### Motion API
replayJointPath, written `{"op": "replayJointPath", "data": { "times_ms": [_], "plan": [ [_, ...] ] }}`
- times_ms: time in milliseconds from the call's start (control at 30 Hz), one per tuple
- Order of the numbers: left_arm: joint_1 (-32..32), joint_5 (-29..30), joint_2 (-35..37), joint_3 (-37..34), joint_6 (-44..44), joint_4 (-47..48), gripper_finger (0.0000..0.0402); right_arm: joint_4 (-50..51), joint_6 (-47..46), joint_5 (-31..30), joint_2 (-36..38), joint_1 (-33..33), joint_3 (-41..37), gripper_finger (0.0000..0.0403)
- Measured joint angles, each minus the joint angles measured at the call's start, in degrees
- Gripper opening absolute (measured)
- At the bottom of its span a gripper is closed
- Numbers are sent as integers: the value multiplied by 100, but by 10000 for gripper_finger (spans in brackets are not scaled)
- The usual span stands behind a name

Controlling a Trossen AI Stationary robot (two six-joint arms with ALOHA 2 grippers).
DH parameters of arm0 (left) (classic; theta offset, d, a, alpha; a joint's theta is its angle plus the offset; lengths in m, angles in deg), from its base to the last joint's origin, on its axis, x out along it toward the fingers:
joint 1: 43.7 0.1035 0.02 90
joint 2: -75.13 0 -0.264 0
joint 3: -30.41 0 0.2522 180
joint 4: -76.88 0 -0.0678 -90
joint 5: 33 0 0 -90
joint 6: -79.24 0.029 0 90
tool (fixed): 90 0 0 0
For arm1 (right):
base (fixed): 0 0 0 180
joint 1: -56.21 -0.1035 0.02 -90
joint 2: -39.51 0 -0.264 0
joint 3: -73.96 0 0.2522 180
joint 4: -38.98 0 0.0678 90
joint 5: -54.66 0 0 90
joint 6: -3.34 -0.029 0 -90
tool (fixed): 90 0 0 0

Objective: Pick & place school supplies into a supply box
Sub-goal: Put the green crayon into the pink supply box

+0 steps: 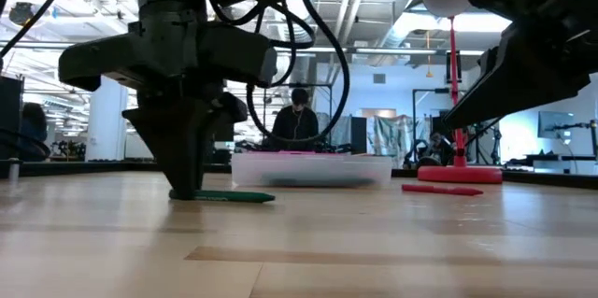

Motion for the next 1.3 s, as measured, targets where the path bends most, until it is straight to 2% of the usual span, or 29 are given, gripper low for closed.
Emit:
{"op": "replayJointPath", "data": {
  "times_ms": [333, 667, 833, 1100, 1300],
  "plan": [
    [-82, 199, -6, 117, 367, 247, 14, -5, 4, 25, 0, -4, 0, 75],
    [-130, 1093, -44, 813, 903, 709, 5, 138, -22, 72, 0, -4, 0, 75],
    [-46, 1298, -37, 1178, 1182, 909, 5, 243, -44, 85, 0, -4, 0, 75],
    [640, 2196, -26, 1669, 1442, 1110, 5, 251, -84, 90, 0, -9, 0, 75],
    [1482, 2147, -22, 1687, 1230, 1158, 8, 287, -153, 96, 0, -9, 0, 75]
  ]
}}
